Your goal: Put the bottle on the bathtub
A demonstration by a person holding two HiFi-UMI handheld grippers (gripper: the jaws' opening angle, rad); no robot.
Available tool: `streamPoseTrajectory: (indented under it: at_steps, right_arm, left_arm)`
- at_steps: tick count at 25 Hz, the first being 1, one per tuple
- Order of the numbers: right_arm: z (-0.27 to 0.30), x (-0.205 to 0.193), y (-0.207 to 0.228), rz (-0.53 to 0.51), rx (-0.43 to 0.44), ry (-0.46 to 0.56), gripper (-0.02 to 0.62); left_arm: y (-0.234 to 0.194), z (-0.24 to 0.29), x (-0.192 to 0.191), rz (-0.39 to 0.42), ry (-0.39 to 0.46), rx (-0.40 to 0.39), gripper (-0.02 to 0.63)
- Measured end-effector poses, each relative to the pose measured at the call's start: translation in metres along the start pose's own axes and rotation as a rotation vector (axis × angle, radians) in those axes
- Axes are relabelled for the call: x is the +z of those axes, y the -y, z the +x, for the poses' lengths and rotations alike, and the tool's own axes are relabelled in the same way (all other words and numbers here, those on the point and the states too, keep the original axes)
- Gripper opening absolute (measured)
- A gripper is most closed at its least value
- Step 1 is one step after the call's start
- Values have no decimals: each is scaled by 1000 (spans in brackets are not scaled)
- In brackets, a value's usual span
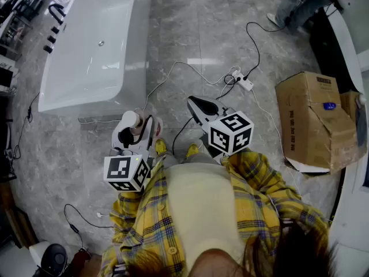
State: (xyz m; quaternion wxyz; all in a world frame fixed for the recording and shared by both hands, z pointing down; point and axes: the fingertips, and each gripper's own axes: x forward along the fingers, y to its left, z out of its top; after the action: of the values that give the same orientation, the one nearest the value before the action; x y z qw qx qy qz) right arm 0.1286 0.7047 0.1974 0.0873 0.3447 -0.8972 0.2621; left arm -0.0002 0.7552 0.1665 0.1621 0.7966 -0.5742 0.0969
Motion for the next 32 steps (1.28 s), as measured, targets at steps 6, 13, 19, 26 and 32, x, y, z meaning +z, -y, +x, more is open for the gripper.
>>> streamPoseTrajectory:
  at_steps: [6,13,19,26,32]
  right_arm:
    - [-5,-2,11,1,12,-3,14]
    - [-1,-5,21,28,3,-18,14]
    - [24,2,28,27,-16,-35,14]
    - [79,25,48,55,-51,-55,14]
    - [136,49,53,66,-62,-59,14]
  left_arm:
    - [9,6,-2,-5,9,17,219]
    - [2,17,2,-1,6,19,219]
    - [-21,45,8,-10,8,-11,219]
    - [-62,90,27,-23,5,-57,219]
    - [-106,125,40,-29,-9,-78,219]
